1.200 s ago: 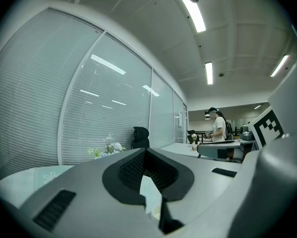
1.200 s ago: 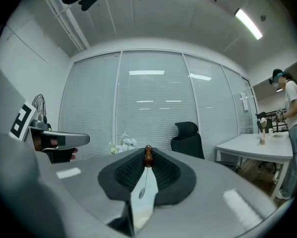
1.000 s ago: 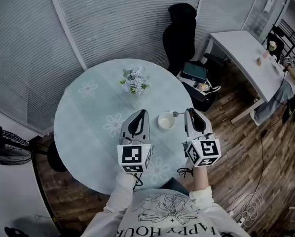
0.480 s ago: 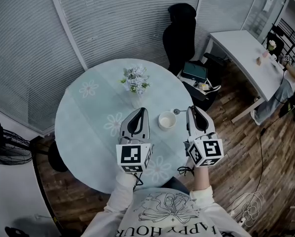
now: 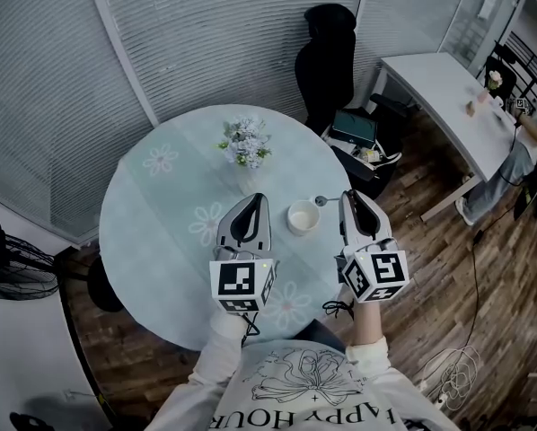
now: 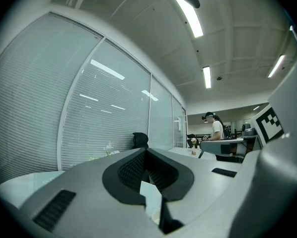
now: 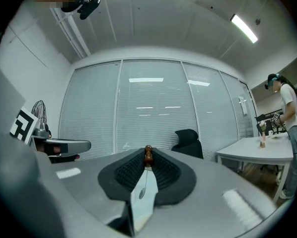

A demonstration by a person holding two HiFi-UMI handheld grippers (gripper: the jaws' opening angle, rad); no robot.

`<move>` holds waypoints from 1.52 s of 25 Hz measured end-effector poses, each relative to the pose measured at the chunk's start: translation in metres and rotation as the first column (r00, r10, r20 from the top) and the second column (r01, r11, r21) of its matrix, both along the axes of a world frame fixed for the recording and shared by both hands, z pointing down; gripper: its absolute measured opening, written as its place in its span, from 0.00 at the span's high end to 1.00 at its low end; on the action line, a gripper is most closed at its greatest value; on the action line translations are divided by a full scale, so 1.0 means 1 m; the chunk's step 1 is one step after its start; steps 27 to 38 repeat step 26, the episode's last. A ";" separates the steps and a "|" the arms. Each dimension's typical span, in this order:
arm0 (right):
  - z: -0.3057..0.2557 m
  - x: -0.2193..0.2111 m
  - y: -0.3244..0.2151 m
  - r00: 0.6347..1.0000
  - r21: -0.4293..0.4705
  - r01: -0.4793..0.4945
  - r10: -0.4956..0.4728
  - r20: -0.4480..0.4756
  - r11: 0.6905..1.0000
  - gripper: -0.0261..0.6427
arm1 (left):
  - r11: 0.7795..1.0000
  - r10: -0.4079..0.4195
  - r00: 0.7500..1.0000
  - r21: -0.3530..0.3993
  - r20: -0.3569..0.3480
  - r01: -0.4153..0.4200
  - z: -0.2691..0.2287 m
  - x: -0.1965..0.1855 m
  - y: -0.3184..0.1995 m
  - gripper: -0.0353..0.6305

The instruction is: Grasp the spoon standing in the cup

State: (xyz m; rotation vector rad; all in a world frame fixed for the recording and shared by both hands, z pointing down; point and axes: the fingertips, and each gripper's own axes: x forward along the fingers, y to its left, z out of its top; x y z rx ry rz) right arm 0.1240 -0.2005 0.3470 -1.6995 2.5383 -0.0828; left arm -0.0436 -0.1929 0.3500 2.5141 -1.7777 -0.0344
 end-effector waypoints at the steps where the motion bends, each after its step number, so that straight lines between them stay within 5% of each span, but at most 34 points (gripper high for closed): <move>1: 0.000 0.000 0.000 1.000 -0.001 0.001 -0.001 0.000 1.000 0.89 | 1.000 0.000 1.000 0.000 0.000 0.000 0.000 0.000 0.000 0.94; 38: 0.014 0.002 -0.002 1.000 -0.034 -0.001 0.002 0.016 0.999 0.89 | 1.000 -0.002 1.000 -0.008 -0.016 0.001 0.005 0.005 -0.003 0.94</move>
